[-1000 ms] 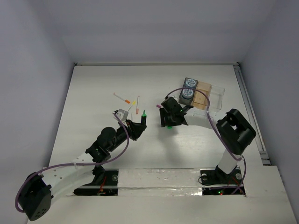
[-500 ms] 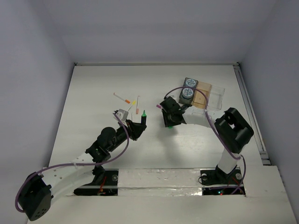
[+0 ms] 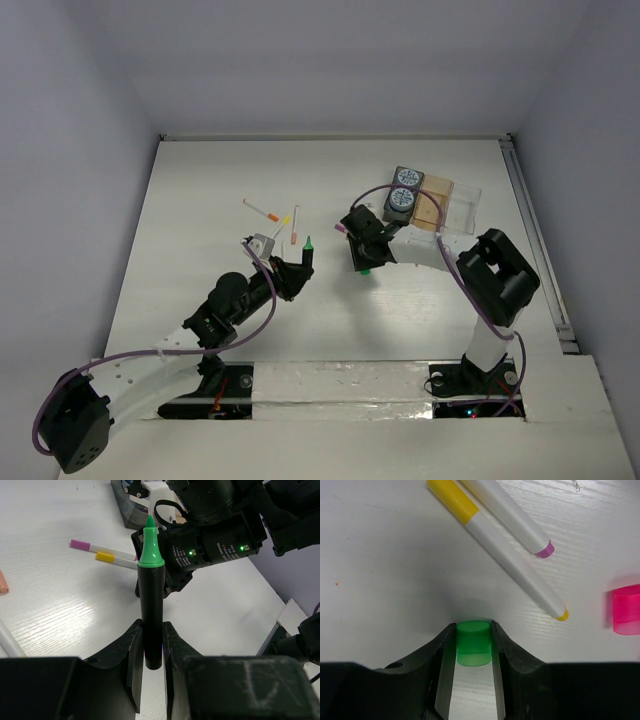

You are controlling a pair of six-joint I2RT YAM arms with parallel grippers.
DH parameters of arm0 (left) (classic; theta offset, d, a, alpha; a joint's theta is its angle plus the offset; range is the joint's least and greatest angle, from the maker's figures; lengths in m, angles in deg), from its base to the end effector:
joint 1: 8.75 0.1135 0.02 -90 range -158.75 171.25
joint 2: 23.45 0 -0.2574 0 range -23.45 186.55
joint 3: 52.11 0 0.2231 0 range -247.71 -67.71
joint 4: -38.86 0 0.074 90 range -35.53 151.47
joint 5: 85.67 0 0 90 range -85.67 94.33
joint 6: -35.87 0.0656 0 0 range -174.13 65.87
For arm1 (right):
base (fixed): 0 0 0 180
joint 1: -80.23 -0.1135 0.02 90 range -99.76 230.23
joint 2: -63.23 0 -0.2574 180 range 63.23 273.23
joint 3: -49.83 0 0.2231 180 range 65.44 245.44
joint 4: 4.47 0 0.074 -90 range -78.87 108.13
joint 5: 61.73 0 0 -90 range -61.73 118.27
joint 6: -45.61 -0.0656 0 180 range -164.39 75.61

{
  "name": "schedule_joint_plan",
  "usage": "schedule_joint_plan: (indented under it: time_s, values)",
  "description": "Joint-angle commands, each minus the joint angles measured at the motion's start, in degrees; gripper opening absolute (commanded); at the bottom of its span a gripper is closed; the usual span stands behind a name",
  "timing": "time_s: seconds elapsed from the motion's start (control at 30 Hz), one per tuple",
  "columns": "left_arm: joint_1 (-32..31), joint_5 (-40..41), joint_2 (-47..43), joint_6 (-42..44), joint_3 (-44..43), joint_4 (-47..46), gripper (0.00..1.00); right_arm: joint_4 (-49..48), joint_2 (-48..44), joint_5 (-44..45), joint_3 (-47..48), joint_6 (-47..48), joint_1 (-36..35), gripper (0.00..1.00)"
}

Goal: Sort the stationery into containers
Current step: Close the pen cap on the pen.

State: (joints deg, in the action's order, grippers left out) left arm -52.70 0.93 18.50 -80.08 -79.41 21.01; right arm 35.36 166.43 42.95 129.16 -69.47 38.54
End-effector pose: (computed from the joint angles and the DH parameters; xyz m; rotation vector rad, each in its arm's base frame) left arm 0.1295 -0.1303 0.2369 0.3004 1.5753 -1.0100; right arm 0.2677 0.2162 0.1506 -0.3005 2.6042 0.0550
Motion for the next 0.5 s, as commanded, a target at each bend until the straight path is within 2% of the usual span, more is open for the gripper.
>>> schedule_joint_plan:
  time_s: [0.0, 0.2, 0.47]
  values:
    - [-0.3, -0.5, 0.1, 0.4, -0.3, -2.9, 0.0, 4.2, 1.4, 0.4, -0.7, 0.3, -0.1, 0.18]
    - [-0.3, -0.6, 1.8, 0.3, -0.3, -3.7, 0.0, 0.3, -5.0, -0.1, -0.2, -1.1, -0.1, 0.09]
    - [-0.3, -2.0, 8.9, -1.6, -1.0, -7.9, 0.0, -14.8, -15.6, -3.3, 1.3, -3.0, -0.1, 0.07]
